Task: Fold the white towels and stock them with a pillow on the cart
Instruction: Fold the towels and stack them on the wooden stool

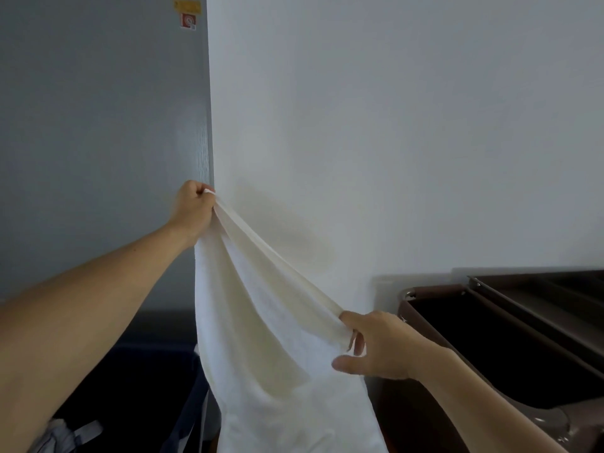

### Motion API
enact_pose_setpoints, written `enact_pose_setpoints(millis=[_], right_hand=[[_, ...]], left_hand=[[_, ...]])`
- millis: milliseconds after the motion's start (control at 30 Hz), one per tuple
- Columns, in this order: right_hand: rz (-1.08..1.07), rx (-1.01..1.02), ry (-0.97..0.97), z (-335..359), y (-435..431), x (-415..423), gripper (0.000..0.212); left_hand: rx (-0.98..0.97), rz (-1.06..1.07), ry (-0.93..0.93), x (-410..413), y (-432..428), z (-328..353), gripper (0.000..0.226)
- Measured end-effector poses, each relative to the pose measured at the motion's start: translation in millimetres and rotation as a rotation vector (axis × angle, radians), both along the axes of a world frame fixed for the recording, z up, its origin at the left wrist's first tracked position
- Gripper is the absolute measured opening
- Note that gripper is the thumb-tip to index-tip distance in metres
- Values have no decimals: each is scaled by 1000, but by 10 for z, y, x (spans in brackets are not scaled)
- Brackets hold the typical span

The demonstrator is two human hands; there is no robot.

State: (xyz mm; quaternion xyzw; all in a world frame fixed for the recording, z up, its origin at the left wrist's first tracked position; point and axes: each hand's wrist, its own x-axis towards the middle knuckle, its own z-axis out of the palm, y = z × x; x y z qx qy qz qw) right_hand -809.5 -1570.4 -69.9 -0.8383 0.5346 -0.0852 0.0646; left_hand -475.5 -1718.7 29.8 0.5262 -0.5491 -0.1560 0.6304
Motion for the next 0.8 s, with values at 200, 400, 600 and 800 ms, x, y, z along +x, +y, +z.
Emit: enact_pose_setpoints(millis=[200,400,600,800], right_hand=[[-67,-293,-129,140,-76,-78,33],[-241,-233,-430,68,-194,-169,14],[-496,-130,-308,-280,-399,-276,11],[-604,-77,-289,-521,-464,-150,39]], left_hand=[[-39,93,-50,-50,61,-92,12],[-2,38,-67,-47,182,-169,9],[56,-275,-56,-217,560,-523,28],[263,-377,46,-370,837,-989,28]])
